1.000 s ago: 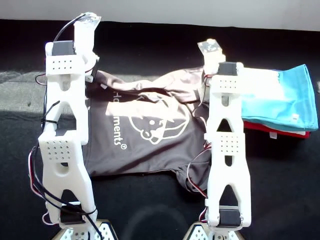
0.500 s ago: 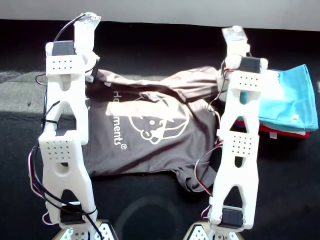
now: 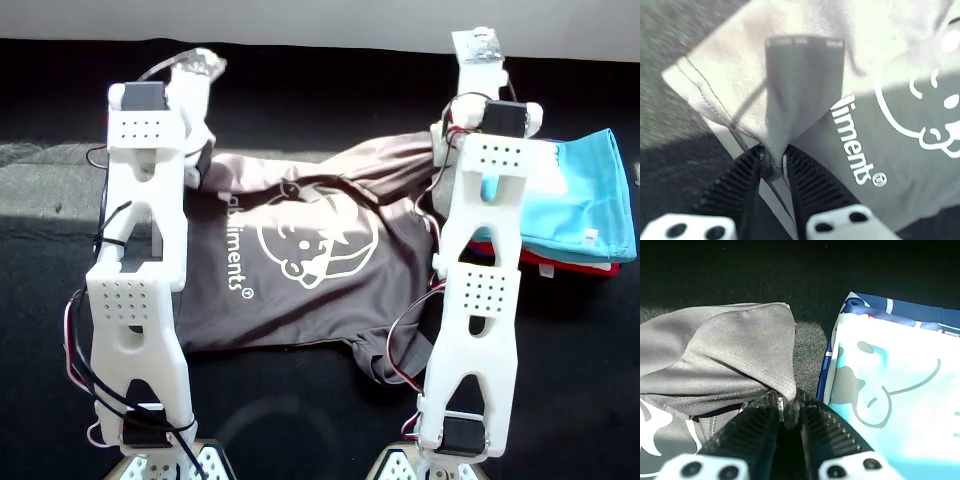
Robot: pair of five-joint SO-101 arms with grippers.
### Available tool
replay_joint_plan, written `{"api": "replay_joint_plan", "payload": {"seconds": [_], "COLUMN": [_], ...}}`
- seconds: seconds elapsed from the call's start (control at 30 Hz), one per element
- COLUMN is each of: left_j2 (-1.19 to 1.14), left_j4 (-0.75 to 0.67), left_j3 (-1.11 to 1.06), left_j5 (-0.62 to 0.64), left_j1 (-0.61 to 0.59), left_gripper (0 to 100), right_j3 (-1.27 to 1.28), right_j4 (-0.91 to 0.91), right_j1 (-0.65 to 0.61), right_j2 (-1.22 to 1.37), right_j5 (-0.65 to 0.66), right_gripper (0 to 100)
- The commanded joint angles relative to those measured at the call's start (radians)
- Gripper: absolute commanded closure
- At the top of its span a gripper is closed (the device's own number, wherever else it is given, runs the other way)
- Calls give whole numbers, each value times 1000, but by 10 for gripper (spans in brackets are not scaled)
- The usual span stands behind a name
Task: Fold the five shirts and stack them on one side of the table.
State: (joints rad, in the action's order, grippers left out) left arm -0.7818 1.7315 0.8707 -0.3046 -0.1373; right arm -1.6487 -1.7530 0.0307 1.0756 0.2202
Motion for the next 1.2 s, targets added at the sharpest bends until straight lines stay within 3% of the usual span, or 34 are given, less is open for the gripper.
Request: {"api": "replay_joint_plan", "payload": {"seconds": [0.0,0.2,0.4,0.5,0.7,0.93,1.17], "left_j2": [56,323,559,624,634,639,639], "left_j4": [44,44,43,43,26,-121,-290], "left_j3": [-44,-239,-469,-539,-714,-928,-1122], "left_j5": [0,-5,-6,-6,0,3,172], "left_j1": [13,10,12,12,12,7,33], "left_gripper": [990,987,983,927,874,874,871], "right_j3": [-15,62,417,598,944,1314,1682], "right_j4": [-13,-15,-13,-12,-7,130,332], "right_j1": [2,-2,-15,-24,-18,-18,-24], "right_j2": [-153,-309,-608,-765,-986,-1191,-1345], "right_j5": [-8,-8,-8,-8,-8,-8,-8], "right_gripper": [993,993,993,993,993,993,993]}}
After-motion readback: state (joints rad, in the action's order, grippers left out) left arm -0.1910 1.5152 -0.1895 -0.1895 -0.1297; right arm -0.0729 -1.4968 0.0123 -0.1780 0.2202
